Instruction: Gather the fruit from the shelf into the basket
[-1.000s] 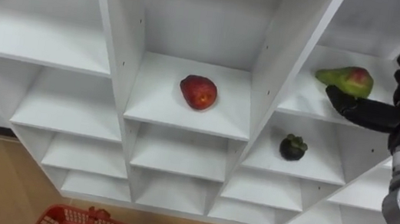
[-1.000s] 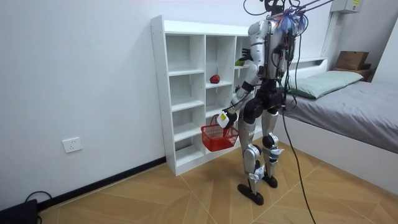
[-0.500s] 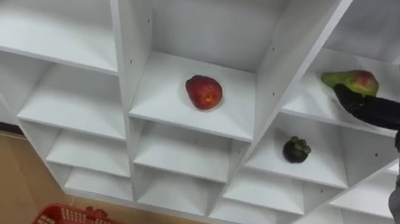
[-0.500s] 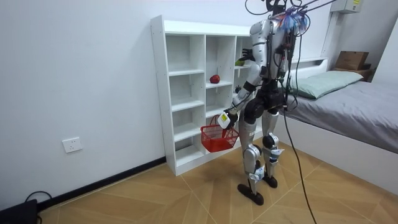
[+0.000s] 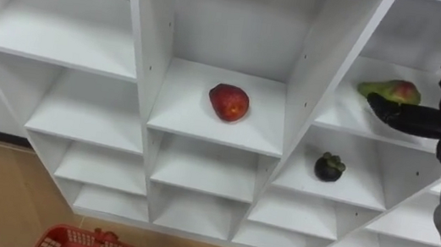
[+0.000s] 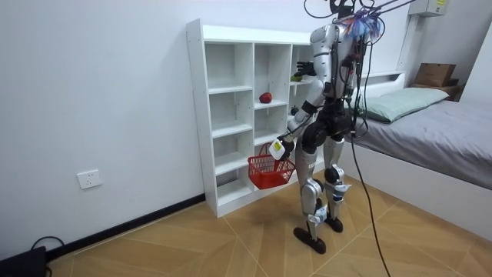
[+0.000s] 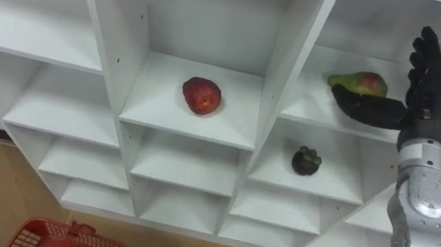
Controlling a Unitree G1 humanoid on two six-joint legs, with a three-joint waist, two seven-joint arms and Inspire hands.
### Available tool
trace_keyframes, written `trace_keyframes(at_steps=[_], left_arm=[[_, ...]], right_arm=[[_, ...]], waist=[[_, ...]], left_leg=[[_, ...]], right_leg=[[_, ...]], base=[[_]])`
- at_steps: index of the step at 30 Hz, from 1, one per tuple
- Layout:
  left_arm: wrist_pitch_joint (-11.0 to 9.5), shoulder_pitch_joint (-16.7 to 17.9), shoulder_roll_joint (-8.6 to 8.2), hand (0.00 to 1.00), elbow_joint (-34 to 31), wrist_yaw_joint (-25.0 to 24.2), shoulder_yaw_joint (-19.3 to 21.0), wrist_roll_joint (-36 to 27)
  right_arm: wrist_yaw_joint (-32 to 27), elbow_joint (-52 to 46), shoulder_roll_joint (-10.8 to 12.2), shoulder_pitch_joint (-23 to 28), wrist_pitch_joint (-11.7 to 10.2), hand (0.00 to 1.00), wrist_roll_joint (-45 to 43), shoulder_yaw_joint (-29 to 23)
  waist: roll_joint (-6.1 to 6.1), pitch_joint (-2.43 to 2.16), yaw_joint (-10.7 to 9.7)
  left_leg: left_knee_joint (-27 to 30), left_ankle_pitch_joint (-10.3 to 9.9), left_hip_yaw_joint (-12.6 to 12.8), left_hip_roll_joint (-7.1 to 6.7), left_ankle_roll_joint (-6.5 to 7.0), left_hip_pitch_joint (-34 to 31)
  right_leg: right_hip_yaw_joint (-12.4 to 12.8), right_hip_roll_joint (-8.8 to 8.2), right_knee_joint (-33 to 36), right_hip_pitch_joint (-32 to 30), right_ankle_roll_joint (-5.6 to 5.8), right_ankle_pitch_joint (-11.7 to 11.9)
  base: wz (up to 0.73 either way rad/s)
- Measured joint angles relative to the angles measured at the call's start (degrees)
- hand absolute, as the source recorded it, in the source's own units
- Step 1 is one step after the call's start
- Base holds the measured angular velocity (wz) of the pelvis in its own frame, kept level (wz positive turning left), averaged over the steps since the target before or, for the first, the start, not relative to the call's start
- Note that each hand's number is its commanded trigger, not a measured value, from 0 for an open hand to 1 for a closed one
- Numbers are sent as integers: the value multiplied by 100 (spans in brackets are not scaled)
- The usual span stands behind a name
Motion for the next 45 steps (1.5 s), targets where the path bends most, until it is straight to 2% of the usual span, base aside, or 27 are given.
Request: trace_keyframes(at_steps=[12,24,34,35,36,37,41,45], left_arm=[[0,-30,67,100,13,-55,2,-1],[7,-98,76,100,158,-59,5,-11],[142,-132,77,100,157,-53,-17,-16],[143,-132,77,100,157,-50,-17,-16],[143,-133,81,100,157,-47,-21,-21],[143,-133,81,100,157,-43,-27,-19],[143,-133,81,100,161,-40,-48,-19],[146,-135,82,100,177,-52,-126,-17]], right_arm=[[298,534,0,-164,50,0,-665,79],[425,1026,-8,-401,50,0,-641,84],[471,1510,-99,-755,34,0,-356,101],[471,1510,-102,-755,32,15,-356,101],[471,1566,-104,-760,-1,61,-341,109],[471,1680,-104,-774,-78,100,-309,121],[416,1922,-116,-863,-192,100,-227,154],[354,2185,-340,-1027,-172,100,-231,152]], waist=[[-69,7,13],[-102,1,10],[-47,12,3],[-43,11,3],[-39,10,3],[-40,6,11],[-26,10,3],[-17,10,12]], left_leg=[[6,18,1,-5,-2,12],[-3,18,3,-4,-1,18],[-43,18,-77,-7,-2,7],[-43,18,-78,-7,-2,7],[-39,18,-82,-7,-2,7],[-20,18,-79,-7,-2,9],[2,18,-88,-9,-2,5],[-27,17,-93,-6,-3,1]], right_leg=[[9,-6,10,7,0,0],[13,-2,9,13,0,0],[-41,-3,8,21,-1,0],[-44,-3,8,21,-1,0],[-55,-4,8,22,-1,0],[-64,-6,8,28,-1,0],[-80,-11,9,33,-1,0],[-127,-10,9,45,-1,0]], base=[[0],[0],[1],[0],[0],[0],[0],[3]])
